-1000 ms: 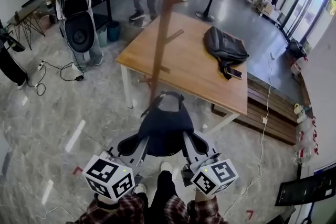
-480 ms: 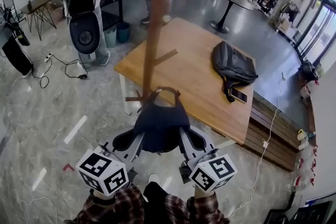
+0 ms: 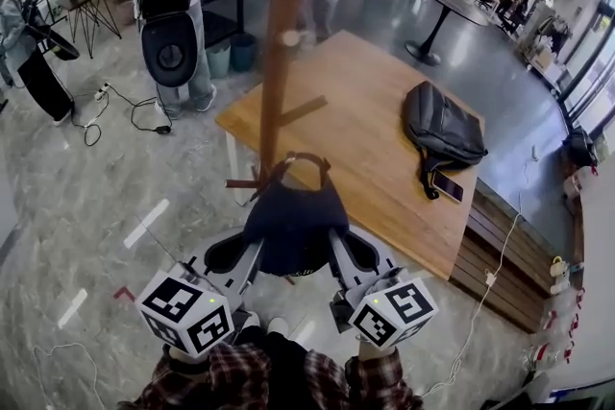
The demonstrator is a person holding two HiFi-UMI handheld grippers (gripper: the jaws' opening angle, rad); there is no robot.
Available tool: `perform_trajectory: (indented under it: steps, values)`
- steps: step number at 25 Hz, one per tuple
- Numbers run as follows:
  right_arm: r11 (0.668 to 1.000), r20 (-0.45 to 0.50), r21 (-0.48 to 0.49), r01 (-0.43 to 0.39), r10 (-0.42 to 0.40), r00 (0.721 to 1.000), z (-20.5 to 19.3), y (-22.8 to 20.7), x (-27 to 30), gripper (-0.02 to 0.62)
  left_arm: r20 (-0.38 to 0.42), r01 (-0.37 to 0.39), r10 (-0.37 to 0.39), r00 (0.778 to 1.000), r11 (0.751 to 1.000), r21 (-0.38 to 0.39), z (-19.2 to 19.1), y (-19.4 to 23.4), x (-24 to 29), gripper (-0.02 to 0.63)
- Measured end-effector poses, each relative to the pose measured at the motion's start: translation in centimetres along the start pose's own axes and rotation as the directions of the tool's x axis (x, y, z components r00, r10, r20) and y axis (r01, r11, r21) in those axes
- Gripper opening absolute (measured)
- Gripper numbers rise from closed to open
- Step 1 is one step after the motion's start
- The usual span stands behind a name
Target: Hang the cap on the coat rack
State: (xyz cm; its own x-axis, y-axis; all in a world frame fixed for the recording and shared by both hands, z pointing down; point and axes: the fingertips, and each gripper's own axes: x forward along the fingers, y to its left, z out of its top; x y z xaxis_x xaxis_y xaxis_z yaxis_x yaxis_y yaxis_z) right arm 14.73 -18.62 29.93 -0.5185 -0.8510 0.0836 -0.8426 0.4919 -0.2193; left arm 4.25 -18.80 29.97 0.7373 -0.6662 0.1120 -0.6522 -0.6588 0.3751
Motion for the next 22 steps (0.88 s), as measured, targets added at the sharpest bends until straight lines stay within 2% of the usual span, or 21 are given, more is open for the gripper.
perform_trajectory:
  steps: [11,22]
  values:
    - [0.999,-0.086,0.030,-0.019,0.022,0.996,-3.8,-0.1,3.0,0.021,-0.066,-0.054,0.051,0.997,0.997,-0.052,-2.9,3.8,-0.1,0.025]
    - [0.998,-0.136,0.059,-0.017,0.025,0.990,-8.5,-2.1,5.6,0.021,-0.121,-0.115,0.105,0.987,0.990,-0.079,-6.8,7.2,1.6,0.025]
